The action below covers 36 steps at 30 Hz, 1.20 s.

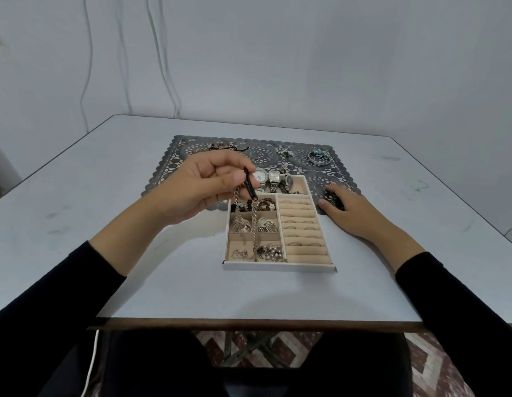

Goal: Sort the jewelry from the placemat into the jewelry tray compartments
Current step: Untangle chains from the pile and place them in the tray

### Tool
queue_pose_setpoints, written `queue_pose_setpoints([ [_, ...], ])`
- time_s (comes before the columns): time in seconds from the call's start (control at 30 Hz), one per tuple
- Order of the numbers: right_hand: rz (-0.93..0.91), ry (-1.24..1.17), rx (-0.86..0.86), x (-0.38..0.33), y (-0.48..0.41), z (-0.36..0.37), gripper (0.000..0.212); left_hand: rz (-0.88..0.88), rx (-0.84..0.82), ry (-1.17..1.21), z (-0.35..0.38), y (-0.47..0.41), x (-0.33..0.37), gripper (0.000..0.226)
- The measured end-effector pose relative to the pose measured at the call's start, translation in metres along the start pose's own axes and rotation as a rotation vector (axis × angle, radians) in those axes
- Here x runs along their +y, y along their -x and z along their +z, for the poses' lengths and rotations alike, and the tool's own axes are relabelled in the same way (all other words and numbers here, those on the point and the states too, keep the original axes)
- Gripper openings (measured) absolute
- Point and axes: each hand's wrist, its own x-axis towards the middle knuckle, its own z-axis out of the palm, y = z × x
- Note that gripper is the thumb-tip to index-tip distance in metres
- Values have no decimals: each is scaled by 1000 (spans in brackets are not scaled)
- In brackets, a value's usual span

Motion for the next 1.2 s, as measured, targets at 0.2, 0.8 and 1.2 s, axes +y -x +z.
queue_pose_setpoints([
  [0.2,-2,5,-1,-1,1,-1,55,-85,-55,-3,-6,4,-10,19],
  [0.8,2,2,4,1,1,-1,54,-389,-317,-563,-1,7,1,17],
  [1.2,2,4,4,0,1,-2,53,-284,-291,-780,2,2,-4,14],
])
